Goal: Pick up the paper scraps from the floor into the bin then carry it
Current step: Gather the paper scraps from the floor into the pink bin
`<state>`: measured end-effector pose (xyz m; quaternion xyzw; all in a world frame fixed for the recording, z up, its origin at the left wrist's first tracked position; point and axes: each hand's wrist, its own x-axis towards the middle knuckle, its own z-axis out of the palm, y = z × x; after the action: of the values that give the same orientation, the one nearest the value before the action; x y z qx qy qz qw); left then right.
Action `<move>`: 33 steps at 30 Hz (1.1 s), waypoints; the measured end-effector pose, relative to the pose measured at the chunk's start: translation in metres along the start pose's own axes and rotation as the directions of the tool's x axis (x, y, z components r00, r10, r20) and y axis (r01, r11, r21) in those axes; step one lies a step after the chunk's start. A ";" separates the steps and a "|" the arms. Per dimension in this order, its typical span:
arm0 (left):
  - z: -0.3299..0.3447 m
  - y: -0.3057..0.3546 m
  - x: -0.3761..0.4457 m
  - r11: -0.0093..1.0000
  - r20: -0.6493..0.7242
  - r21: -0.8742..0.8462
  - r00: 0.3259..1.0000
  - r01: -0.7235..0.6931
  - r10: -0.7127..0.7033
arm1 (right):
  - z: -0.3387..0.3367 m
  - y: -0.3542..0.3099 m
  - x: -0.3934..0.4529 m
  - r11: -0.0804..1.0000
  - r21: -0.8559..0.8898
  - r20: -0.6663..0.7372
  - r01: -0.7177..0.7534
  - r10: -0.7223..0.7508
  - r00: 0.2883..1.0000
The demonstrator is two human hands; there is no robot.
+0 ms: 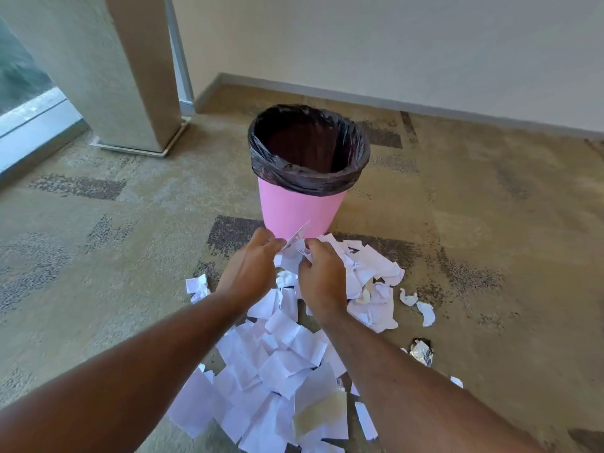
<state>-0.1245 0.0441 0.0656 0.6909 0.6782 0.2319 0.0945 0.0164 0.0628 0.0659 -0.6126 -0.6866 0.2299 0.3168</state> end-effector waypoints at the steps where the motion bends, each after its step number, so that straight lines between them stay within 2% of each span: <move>1: -0.006 0.004 0.003 1.000 -0.028 0.005 1.000 -0.001 0.002 | -0.004 -0.005 0.003 1.000 0.012 -0.028 0.020 -0.019 0.999; 7: -0.048 0.029 0.032 1.000 -0.213 0.002 0.977 -0.007 0.007 | -0.039 -0.041 0.035 0.982 0.051 -0.165 0.183 -0.172 0.971; 12: -0.085 0.056 0.068 0.993 -0.332 0.009 0.936 -0.119 0.115 | -0.073 -0.063 0.073 0.963 0.045 -0.260 0.265 -0.245 0.934; 15: -0.102 0.068 0.095 0.988 -0.367 0.043 0.917 -0.150 0.156 | -0.088 -0.073 0.097 0.955 0.040 -0.302 0.292 -0.268 0.915; 20: -0.109 0.077 0.139 0.989 -0.376 0.063 0.915 -0.136 0.149 | -0.092 -0.077 0.138 0.967 0.023 -0.324 0.252 -0.231 0.917; 26: -0.091 0.072 0.179 0.989 -0.319 0.072 0.936 -0.131 0.147 | -0.082 -0.069 0.178 0.975 0.071 -0.285 0.211 -0.183 0.941; 33: -0.066 0.064 0.210 0.997 -0.283 0.048 0.956 -0.064 0.075 | -0.065 -0.055 0.206 0.988 0.066 -0.093 0.143 -0.136 0.986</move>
<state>-0.1030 0.2342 0.1921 0.6755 0.6643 0.3189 -0.0252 0.0152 0.2538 0.1815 -0.5606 -0.7043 0.2047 0.3844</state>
